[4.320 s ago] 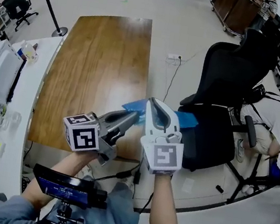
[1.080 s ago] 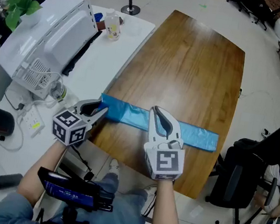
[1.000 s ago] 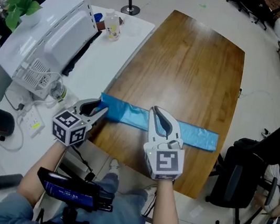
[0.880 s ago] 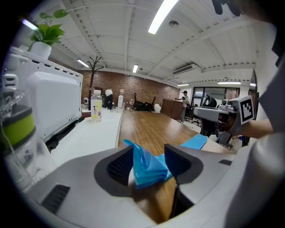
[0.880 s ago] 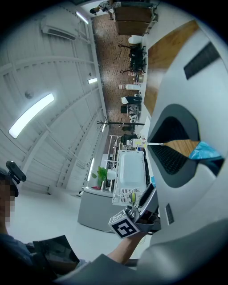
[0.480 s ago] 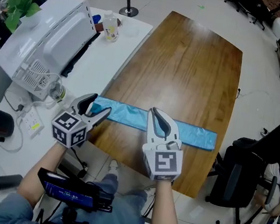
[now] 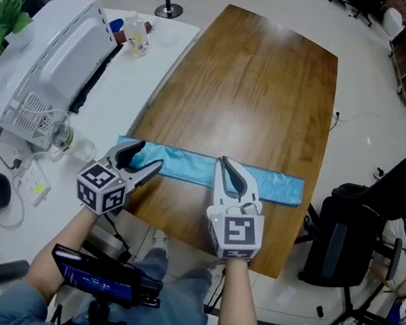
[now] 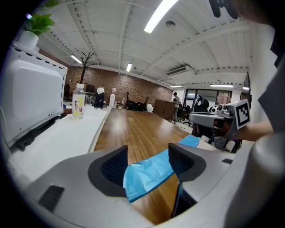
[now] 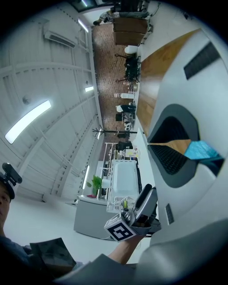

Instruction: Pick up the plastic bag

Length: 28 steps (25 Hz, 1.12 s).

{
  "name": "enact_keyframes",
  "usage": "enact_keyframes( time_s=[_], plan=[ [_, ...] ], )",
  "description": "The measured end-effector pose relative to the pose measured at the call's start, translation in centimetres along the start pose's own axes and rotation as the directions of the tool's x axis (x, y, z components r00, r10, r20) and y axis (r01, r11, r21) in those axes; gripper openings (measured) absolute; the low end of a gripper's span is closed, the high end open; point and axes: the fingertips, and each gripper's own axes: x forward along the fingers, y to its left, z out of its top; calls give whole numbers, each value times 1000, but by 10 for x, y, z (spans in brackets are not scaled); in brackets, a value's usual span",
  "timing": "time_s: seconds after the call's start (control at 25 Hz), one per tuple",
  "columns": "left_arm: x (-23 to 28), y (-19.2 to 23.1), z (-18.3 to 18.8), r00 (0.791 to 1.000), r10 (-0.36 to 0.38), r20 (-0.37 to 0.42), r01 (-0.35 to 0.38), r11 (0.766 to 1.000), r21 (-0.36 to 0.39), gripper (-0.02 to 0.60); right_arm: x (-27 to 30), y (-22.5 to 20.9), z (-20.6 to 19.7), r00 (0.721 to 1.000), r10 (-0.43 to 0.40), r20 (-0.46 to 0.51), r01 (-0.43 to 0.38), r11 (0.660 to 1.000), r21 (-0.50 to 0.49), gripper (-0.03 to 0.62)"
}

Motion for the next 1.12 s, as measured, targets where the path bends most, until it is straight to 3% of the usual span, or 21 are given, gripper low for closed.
enact_keyframes(
  time_s=[0.08, 0.28, 0.48, 0.72, 0.92, 1.12],
  plan=[
    [9, -5, -5, 1000, -10, -14, 10, 1000, -1, 235, -6, -13, -9, 1000, -22, -15, 23, 1000, 6, 18],
    [32, -17, -14, 998, -12, -58, 14, 999, 35, 152, -19, -43, -38, 995, -64, -78, 65, 998, 11, 18],
    [45, -10, -19, 994, 44, -100, -37, 997, 62, 9, -27, -77, -69, 979, -117, -166, 117, 993, -5, 18],
    [50, 5, -37, 978, 100, -181, -91, 994, 59, 2, -41, -115, -112, 944, -179, -279, 180, 983, -22, 18],
    [56, 8, -54, 961, 99, -259, -79, 993, 85, 2, -48, -132, -139, 904, -194, -382, 196, 980, -33, 18],
    [64, 7, -70, 938, 92, -335, -56, 992, 117, 0, -55, -140, -169, 837, -188, -513, 204, 979, -26, 18]
  ],
)
